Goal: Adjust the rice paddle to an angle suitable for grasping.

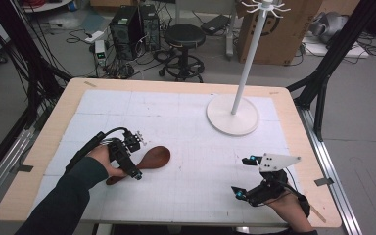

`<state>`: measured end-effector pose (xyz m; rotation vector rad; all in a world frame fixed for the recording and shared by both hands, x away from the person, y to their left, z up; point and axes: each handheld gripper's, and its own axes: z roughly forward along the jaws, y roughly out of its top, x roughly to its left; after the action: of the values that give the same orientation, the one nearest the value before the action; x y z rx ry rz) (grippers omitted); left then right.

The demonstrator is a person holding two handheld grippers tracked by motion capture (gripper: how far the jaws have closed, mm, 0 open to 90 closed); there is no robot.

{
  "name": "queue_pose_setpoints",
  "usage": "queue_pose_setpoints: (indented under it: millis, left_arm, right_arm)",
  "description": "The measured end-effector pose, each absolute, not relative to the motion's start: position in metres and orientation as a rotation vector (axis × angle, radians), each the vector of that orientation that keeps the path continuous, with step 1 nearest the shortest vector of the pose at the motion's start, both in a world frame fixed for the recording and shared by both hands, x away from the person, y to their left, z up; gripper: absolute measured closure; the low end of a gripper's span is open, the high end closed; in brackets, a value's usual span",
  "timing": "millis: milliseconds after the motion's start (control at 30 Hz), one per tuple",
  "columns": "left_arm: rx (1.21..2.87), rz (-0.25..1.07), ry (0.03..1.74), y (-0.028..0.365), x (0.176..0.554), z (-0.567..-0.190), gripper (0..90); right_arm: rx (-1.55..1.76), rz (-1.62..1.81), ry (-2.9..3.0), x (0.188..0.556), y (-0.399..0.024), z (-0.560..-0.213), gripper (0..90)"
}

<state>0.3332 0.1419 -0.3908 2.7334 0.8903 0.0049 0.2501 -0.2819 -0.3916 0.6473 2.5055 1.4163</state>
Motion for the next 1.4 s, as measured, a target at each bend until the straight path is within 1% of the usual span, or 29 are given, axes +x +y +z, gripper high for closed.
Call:
queue_pose_setpoints:
  millis: [67, 100, 233, 333, 467, 600, 933, 967, 1133, 1233, 1267, 1400]
  left_arm:
    - [2.749, -0.010, 0.881, 0.140, 0.335, -0.392, 17.1]
    - [2.754, -0.013, 0.884, 0.140, 0.336, -0.393, 21.1]
    - [2.778, -0.033, 0.873, 0.139, 0.339, -0.396, 27.0]
    - [2.801, -0.062, 0.870, 0.138, 0.342, -0.400, 36.5]
    - [2.820, -0.065, 0.876, 0.136, 0.343, -0.402, 39.8]
    - [2.854, -0.077, 0.879, 0.132, 0.345, -0.404, 45.5]
    - [2.892, -0.075, 0.897, 0.130, 0.346, -0.409, 62.3]
    - [2.898, -0.079, 0.898, 0.129, 0.347, -0.409, 65.0]
    - [2.929, -0.094, 0.871, 0.124, 0.348, -0.409, 71.7]
    - [2.952, -0.086, 0.861, 0.122, 0.349, -0.410, 73.5]
    - [2.961, -0.090, 0.851, 0.121, 0.351, -0.410, 76.0]
    - [2.960, -0.098, 0.832, 0.122, 0.351, -0.411, 77.0]
  right_arm:
    - [0.645, 1.416, 2.506, 0.250, -0.282, -0.392, 0.4]
    - [0.646, 1.415, 2.507, 0.250, -0.282, -0.392, 0.4]
    - [0.647, 1.412, 2.511, 0.250, -0.282, -0.392, 0.4]
    - [0.652, 1.413, 2.509, 0.251, -0.283, -0.392, 0.4]
    - [0.650, 1.407, 2.509, 0.252, -0.282, -0.393, 0.4]
    - [0.655, 1.405, 2.518, 0.252, -0.282, -0.394, 0.4]
    - [0.657, 1.397, 2.529, 0.253, -0.281, -0.395, 0.4]
    - [0.654, 1.396, 2.527, 0.253, -0.281, -0.395, 0.4]
    - [0.663, 1.402, 2.518, 0.253, -0.281, -0.395, 0.4]
    - [0.665, 1.398, 2.523, 0.253, -0.281, -0.395, 0.4]
    - [0.663, 1.396, 2.526, 0.253, -0.280, -0.396, 0.4]
    - [0.657, 1.393, 2.531, 0.254, -0.280, -0.396, 0.4]
